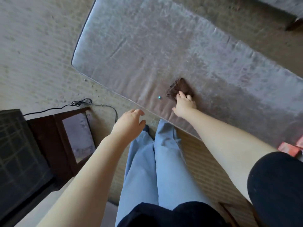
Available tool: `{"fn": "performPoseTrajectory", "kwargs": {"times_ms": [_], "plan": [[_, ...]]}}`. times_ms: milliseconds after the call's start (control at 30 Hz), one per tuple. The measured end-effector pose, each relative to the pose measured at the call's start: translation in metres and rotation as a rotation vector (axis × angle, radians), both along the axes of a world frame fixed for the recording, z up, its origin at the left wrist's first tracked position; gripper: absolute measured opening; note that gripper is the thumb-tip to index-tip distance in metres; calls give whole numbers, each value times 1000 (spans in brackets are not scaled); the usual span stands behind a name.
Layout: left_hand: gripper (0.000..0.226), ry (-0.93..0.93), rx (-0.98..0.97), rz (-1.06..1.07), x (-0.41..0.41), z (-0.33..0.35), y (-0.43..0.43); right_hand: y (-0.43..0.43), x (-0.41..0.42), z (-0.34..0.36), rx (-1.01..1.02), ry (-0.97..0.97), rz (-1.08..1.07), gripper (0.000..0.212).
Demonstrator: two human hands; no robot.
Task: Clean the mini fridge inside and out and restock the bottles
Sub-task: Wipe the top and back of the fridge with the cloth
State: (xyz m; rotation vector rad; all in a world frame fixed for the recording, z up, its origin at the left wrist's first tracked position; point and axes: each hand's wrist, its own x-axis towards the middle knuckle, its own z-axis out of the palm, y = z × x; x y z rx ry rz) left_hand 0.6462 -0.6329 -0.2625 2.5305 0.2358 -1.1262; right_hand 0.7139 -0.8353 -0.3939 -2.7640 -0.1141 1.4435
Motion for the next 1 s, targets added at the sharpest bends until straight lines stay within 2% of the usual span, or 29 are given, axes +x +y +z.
{"fn": "performPoseTrajectory", "kwargs": {"times_ms": [67, 133, 267, 333, 400, 500, 633, 767, 867, 1000], "plan": [[35, 19, 13, 24, -8, 6, 3, -3, 2, 4, 33, -88, -6, 66], [34, 18, 13, 39, -13, 14, 4, -7, 6, 12, 174, -208, -137, 50], [34, -38, 7, 74, -16, 37, 2, -2, 14, 53, 520, -338, -879, 11], [35, -80, 5, 74, -15, 54, -1, 5, 21, 89, 671, -360, -1069, 12], [35, -137, -11, 87, -10, 75, -5, 15, 26, 131, 853, -348, -1135, 19], [38, -303, -72, 199, -3, 114, -5, 29, 28, 202, 1091, -298, -1128, 27], [39, -485, -203, 511, 0, 169, 7, 40, 28, 296, 1358, -167, -1022, 33], [46, -628, -321, 748, -7, 218, 25, 57, 18, 372, 1499, -4, -817, 32], [51, -706, -364, 752, -19, 250, 44, 78, 6, 410, 1533, 50, -612, 33], [35, -777, -349, 744, -39, 277, 76, 105, -14, 453, 1597, 117, -468, 34]]}}
